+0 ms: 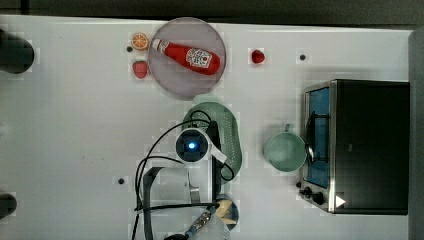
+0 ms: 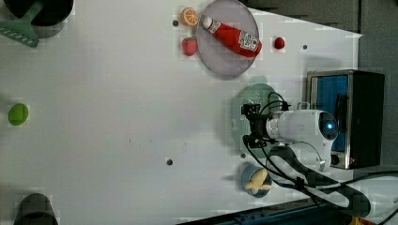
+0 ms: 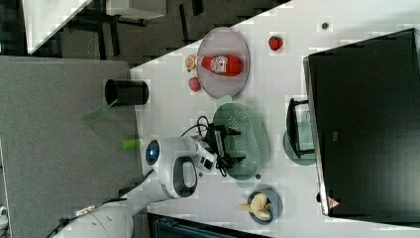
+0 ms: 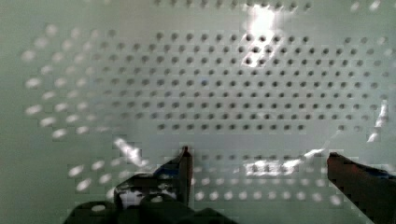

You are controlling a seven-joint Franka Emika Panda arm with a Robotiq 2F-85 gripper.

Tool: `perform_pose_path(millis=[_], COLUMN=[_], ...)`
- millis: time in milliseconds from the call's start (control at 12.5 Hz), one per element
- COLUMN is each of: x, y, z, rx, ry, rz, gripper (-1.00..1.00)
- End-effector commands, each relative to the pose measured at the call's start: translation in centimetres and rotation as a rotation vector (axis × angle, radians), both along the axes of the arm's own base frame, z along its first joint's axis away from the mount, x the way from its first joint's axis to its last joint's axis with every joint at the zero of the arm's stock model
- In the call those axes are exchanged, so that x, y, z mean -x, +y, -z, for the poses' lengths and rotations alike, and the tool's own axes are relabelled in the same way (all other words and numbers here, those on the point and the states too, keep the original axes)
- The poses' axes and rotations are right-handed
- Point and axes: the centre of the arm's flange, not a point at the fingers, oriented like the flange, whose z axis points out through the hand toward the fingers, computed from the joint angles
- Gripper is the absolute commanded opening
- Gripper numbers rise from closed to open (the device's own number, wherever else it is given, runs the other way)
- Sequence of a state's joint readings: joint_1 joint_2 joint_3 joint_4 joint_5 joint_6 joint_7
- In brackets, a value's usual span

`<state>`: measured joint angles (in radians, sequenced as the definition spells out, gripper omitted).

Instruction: Drag strainer right to left.

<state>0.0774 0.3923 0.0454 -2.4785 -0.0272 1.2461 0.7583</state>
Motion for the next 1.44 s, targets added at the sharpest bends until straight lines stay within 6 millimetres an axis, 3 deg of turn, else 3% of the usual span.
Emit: perform_pose_path(millis=[80,880,1440], x=[-0.5,0.0,-0.7], y=[2.7,15.8,23.8], z=[-1.3,-1.1,-1.3], rx=[-0.005,-0.030,-0.041], ry=[-0.024,0.006,0.018], rz=[0.068,0.126,0.137], gripper=[1.00,1.00,1.00])
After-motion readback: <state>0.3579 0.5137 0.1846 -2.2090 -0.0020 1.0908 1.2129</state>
